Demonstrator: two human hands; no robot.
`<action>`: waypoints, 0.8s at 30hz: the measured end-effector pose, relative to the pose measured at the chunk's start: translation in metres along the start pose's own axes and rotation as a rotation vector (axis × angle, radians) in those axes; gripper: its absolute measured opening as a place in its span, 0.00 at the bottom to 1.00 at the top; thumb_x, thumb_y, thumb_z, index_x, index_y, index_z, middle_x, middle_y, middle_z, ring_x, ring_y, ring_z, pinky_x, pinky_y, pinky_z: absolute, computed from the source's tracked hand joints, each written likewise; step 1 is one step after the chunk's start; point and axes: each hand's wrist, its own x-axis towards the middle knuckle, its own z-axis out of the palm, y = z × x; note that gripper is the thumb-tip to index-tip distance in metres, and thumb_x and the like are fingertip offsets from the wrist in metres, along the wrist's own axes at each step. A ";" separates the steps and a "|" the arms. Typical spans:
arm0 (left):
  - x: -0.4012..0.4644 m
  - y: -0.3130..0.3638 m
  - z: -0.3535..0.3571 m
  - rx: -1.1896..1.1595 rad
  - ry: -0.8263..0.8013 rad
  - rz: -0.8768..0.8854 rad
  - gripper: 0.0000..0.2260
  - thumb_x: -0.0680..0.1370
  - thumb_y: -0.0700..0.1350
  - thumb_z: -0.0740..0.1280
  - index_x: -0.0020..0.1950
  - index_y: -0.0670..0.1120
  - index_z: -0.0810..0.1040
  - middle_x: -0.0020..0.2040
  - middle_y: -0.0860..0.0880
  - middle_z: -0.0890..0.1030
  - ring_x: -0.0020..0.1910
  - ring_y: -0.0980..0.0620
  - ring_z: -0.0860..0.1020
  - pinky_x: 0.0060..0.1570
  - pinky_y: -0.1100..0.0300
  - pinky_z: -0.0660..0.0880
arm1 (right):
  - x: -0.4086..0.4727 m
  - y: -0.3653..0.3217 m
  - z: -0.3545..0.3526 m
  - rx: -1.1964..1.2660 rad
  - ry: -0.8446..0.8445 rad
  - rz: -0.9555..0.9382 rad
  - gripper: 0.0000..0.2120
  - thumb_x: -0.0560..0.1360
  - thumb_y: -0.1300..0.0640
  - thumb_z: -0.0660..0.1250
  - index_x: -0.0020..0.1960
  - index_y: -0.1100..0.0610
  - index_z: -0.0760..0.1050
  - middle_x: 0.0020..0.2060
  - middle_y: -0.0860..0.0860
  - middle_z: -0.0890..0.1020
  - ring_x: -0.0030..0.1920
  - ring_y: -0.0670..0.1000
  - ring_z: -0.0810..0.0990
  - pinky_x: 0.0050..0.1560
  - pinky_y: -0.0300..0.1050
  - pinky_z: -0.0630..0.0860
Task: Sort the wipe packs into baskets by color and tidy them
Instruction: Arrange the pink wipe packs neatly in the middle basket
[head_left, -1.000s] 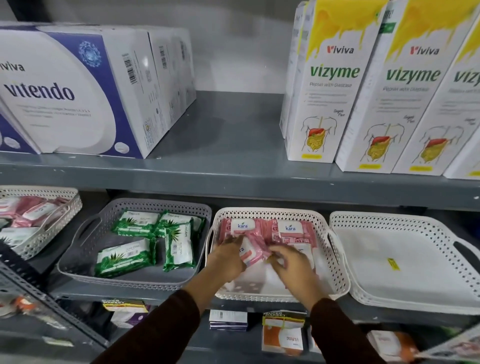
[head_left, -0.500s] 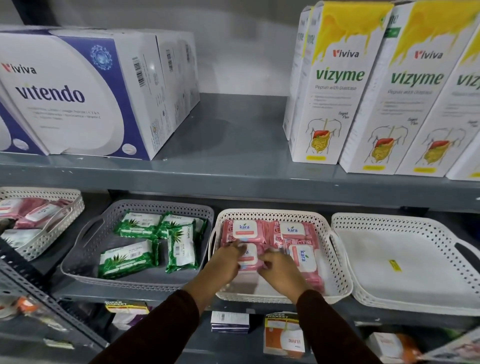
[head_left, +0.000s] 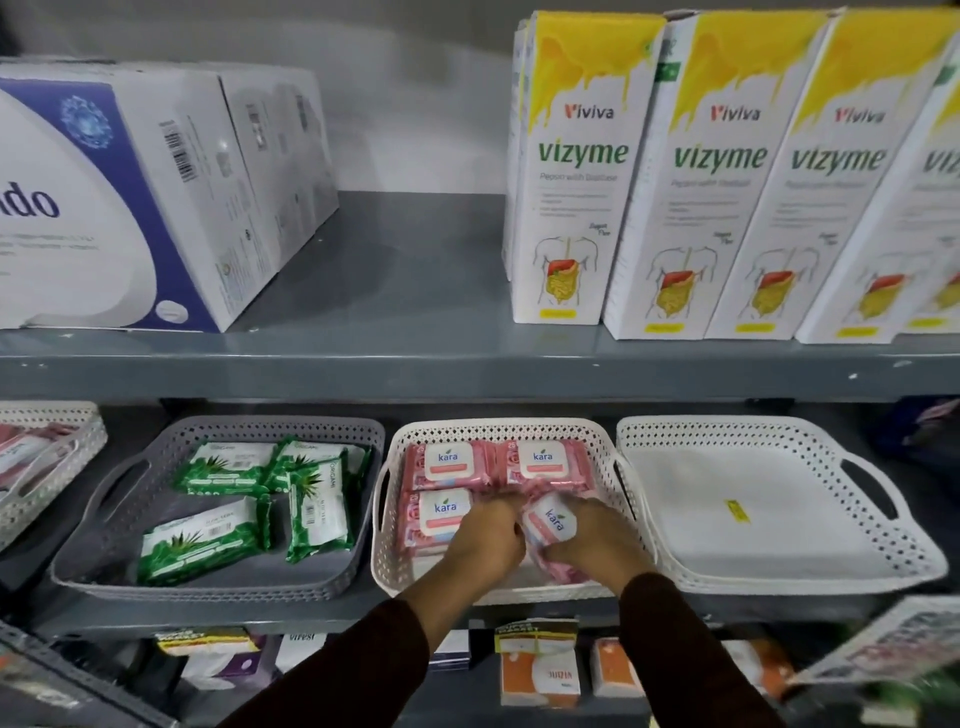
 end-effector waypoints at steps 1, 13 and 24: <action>0.001 -0.001 0.000 0.026 -0.012 0.023 0.17 0.79 0.39 0.62 0.67 0.49 0.74 0.63 0.45 0.79 0.59 0.45 0.77 0.60 0.55 0.74 | 0.001 0.001 -0.002 -0.022 -0.026 -0.034 0.34 0.63 0.43 0.77 0.68 0.44 0.73 0.59 0.48 0.83 0.55 0.51 0.80 0.59 0.52 0.77; -0.005 -0.008 0.012 0.337 -0.163 -0.045 0.21 0.76 0.34 0.64 0.68 0.46 0.72 0.63 0.40 0.77 0.60 0.39 0.76 0.60 0.48 0.75 | 0.014 0.022 0.014 -0.181 0.202 -0.038 0.13 0.78 0.59 0.65 0.61 0.49 0.79 0.54 0.50 0.84 0.49 0.49 0.83 0.53 0.45 0.82; -0.011 -0.058 -0.030 0.333 -0.077 -0.195 0.25 0.77 0.33 0.64 0.72 0.50 0.67 0.66 0.46 0.76 0.59 0.48 0.77 0.58 0.53 0.76 | 0.009 0.017 0.006 -0.009 0.060 -0.078 0.25 0.75 0.58 0.72 0.72 0.52 0.73 0.71 0.50 0.76 0.67 0.54 0.77 0.70 0.47 0.70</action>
